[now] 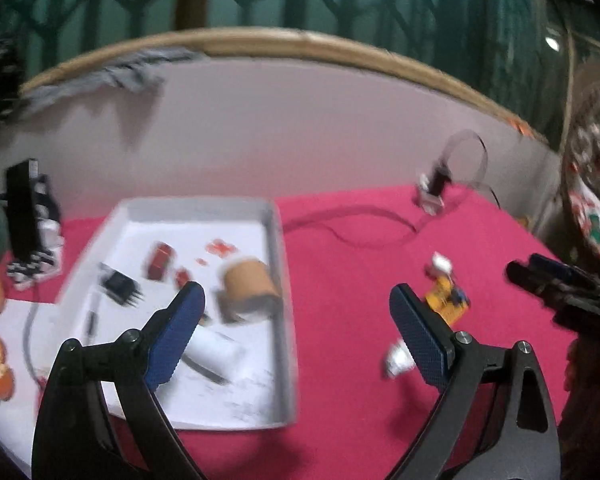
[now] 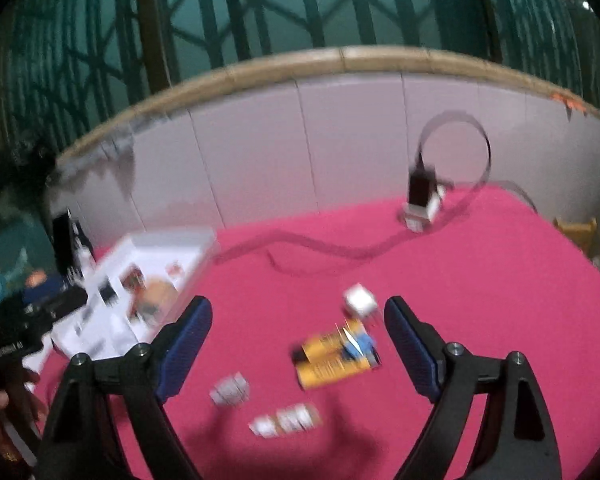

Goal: Organize rigid objects
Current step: 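Move the right gripper to the small dropper bottle and close on it, then grasp the cartoon acrylic badge with the left gripper while the right holds the bottle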

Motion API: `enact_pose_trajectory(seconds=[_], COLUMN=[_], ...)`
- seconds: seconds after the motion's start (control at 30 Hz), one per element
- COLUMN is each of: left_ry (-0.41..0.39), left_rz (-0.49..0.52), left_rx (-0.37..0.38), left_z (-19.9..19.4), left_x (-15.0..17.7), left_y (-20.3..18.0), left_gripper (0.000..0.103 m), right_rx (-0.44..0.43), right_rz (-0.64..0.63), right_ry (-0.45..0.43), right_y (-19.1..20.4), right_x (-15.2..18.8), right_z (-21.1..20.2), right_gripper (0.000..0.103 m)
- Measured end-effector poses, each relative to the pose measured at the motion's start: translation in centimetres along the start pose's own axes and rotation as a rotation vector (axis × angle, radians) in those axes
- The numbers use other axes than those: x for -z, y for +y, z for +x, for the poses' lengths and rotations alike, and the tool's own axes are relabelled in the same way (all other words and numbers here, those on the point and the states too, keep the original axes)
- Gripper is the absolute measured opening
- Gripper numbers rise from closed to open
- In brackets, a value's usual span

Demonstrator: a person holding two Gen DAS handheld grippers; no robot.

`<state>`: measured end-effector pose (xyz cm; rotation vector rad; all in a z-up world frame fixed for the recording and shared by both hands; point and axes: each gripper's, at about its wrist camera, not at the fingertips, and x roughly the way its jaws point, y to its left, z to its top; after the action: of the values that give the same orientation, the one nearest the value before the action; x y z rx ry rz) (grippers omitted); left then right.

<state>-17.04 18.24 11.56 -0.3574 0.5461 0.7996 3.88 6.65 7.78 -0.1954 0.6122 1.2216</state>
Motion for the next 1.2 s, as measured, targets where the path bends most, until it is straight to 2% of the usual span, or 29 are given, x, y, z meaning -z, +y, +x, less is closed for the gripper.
enact_pose_trajectory(seconds=[0.07, 0.2, 0.4, 0.47, 0.5, 0.57, 0.7, 0.87, 0.97, 1.03, 1.1, 1.17, 1.2], left_ry=[0.054, 0.131, 0.189, 0.203, 0.210, 0.225, 0.270, 0.300, 0.326, 0.336, 0.321, 0.311, 0.303], left_rz=[0.034, 0.085, 0.150, 0.148, 0.149, 0.167, 0.227, 0.306, 0.322, 0.310, 0.294, 0.300, 0.301], left_rx=[0.027, 0.044, 0.027, 0.026, 0.031, 0.031, 0.079, 0.124, 0.124, 0.141, 0.159, 0.174, 0.167], left_z=[1.5, 3.8, 5.3, 5.6, 5.8, 6.2, 7.2, 9.0, 10.6, 11.0, 10.9, 10.8, 10.6], left_x=[0.9, 2.2, 3.6, 3.8, 3.9, 4.1, 5.2, 6.0, 6.2, 6.3, 6.3, 6.3, 6.3], left_y=[-1.4, -3.3, -4.5, -4.3, -4.3, -4.5, -6.4, -9.1, -9.8, -9.7, -9.4, -9.3, -9.3], left_gripper=[0.094, 0.094, 0.094, 0.094, 0.094, 0.094, 0.094, 0.094, 0.093, 0.075, 0.069, 0.054, 0.042], right_rx=[-0.024, -0.022, -0.022, -0.029, -0.031, -0.031, -0.014, -0.032, -0.038, -0.037, -0.040, -0.045, -0.047], right_rz=[-0.057, -0.201, -0.228, -0.240, -0.239, -0.231, -0.198, -0.049, -0.032, -0.040, -0.040, -0.034, -0.031], right_ry=[0.072, 0.158, 0.229, 0.246, 0.249, 0.247, 0.236, 0.234, 0.231, 0.232, 0.233, 0.233, 0.232], right_y=[0.4, 2.5, 3.5, 3.6, 3.4, 3.2, 1.4, -2.5, -2.8, -2.7, -2.6, -2.8, -2.9], right_x=[1.8, 5.1, 6.2, 6.4, 6.5, 6.6, 6.6, 6.5, 6.4, 6.3, 6.4, 6.4, 6.5], right_z=[1.1, 3.4, 6.1, 6.3, 6.1, 5.8, 5.0, 4.2, 4.1, 4.1, 4.2, 4.1, 4.0], right_gripper=[0.088, 0.088, 0.088, 0.076, 0.063, 0.063, 0.063, 0.063, 0.063, 0.063, 0.063, 0.063, 0.063])
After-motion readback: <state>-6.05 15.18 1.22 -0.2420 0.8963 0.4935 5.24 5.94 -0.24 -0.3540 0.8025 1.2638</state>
